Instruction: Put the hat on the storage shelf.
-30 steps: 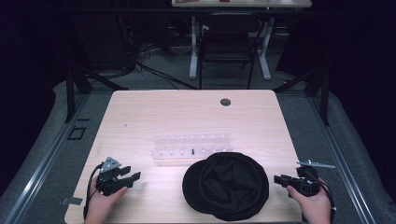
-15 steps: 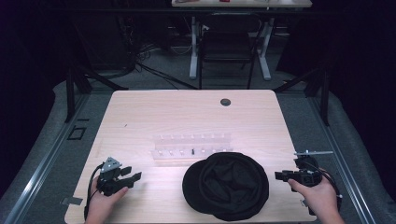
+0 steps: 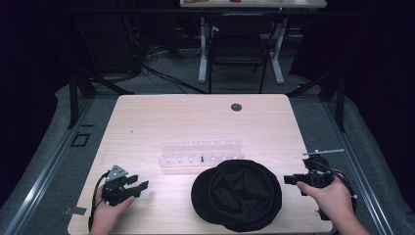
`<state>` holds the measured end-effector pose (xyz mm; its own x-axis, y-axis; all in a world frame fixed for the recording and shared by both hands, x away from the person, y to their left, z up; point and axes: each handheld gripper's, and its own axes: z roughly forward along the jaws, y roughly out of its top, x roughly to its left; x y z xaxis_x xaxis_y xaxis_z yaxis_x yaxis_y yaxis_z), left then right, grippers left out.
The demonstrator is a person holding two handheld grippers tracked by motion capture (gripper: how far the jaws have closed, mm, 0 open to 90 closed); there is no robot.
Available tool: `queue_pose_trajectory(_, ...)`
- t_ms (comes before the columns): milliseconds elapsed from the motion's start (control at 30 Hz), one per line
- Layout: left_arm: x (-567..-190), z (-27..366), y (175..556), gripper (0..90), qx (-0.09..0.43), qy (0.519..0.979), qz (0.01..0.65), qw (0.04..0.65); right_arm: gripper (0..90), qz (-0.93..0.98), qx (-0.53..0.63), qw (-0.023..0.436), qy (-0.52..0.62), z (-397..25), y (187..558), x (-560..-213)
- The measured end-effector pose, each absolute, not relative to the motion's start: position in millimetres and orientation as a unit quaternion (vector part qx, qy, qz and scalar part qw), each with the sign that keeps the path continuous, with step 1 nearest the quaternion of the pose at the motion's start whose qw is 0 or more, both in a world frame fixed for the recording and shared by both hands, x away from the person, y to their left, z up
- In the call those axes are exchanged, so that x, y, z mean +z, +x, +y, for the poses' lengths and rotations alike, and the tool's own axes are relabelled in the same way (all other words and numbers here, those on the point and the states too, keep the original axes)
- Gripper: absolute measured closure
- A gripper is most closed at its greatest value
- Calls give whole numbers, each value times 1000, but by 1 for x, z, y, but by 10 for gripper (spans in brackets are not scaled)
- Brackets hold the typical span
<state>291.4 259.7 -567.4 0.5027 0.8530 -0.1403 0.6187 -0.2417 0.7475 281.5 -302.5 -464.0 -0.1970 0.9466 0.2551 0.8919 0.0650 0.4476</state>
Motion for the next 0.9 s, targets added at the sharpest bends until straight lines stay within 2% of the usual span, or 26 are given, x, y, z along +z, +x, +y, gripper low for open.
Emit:
queue_pose_trajectory(67,-568,260,291,466,150,773,476,391,656,728,248,30,639,-298,284,-464)
queue_pose_trajectory(300,-568,259,291,466,149,774,476,391,705,744,218,0,632,-287,289,-469)
queue_pose_trajectory(733,-567,260,291,466,149,773,477,390,705,750,191,-3,633,-275,305,-481)
queue_pose_trajectory(900,-567,261,292,466,147,774,477,389,720,757,172,-31,630,-272,308,-486)
